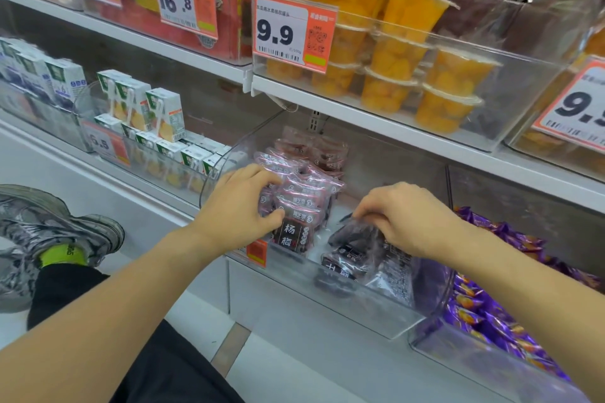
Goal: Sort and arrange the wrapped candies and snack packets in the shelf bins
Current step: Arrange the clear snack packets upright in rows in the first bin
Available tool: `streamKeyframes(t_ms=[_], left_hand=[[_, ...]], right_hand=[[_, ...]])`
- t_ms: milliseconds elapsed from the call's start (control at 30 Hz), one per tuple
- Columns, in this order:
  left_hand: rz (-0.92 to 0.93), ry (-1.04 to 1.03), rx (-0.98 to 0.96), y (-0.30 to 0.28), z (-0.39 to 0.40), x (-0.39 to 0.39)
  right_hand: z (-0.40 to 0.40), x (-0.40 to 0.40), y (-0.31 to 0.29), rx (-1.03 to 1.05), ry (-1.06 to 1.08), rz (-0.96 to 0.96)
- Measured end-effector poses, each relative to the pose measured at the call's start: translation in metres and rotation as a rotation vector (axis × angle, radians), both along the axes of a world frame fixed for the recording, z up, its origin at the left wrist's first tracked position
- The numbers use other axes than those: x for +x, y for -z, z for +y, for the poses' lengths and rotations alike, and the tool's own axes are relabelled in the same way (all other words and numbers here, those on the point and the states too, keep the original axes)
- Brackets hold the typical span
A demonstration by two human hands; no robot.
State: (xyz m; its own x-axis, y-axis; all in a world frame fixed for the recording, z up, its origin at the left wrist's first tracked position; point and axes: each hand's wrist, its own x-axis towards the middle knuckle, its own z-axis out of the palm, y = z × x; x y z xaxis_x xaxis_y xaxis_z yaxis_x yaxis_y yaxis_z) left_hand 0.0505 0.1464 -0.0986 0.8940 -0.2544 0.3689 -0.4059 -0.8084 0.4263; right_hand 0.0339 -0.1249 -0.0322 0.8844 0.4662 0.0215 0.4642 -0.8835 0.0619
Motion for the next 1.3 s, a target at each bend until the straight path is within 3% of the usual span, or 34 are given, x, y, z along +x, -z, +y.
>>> streamKeyframes(t_ms=[167, 333, 433, 533, 600, 733, 867, 967, 1067, 1167, 1300], left_hand=[[0.007, 0.002, 0.013, 0.000, 0.000, 0.001], [0.058, 0.029, 0.037, -0.005, -0.001, -0.001], [0.011, 0.053, -0.072, -0.016, -0.004, -0.007], [-0.042, 0.101, -0.118, -0.032, -0.009, -0.014], [-0.004, 0.147, -0.047, -0.038, -0.008, -0.014], [0.279, 0.213, 0.133, -0.041, -0.002, -0.011], [0.325, 0.201, 0.169, -0.045, -0.001, -0.003], [0.390, 0.233, 0.083, -0.050, 0.003, -0.003], [0.480, 0.275, 0.027, -0.053, 0.006, -0.004], [0.407, 0.239, 0.063, -0.051, 0.002, -0.003], [0.229, 0.160, 0.063, -0.045, -0.005, 0.002]], right_hand=[[-0.013, -0.015, 0.002, 0.286, -0.106, -0.202], [-0.021, -0.023, 0.002, 0.564, -0.170, -0.252], [-0.020, -0.029, 0.002, 0.658, -0.130, -0.332], [-0.013, -0.034, 0.000, 0.814, -0.161, -0.192], [-0.008, -0.036, -0.005, 0.892, -0.192, -0.072], [-0.001, -0.036, -0.015, 0.775, -0.135, -0.069], [0.005, -0.033, -0.011, 0.695, -0.037, -0.019], [0.009, -0.030, -0.009, 0.732, 0.057, 0.086], [0.014, -0.025, -0.004, 0.637, 0.095, 0.145], [0.023, -0.018, 0.007, 0.545, 0.156, 0.205], [0.020, -0.027, -0.004, 0.585, 0.183, -0.053]])
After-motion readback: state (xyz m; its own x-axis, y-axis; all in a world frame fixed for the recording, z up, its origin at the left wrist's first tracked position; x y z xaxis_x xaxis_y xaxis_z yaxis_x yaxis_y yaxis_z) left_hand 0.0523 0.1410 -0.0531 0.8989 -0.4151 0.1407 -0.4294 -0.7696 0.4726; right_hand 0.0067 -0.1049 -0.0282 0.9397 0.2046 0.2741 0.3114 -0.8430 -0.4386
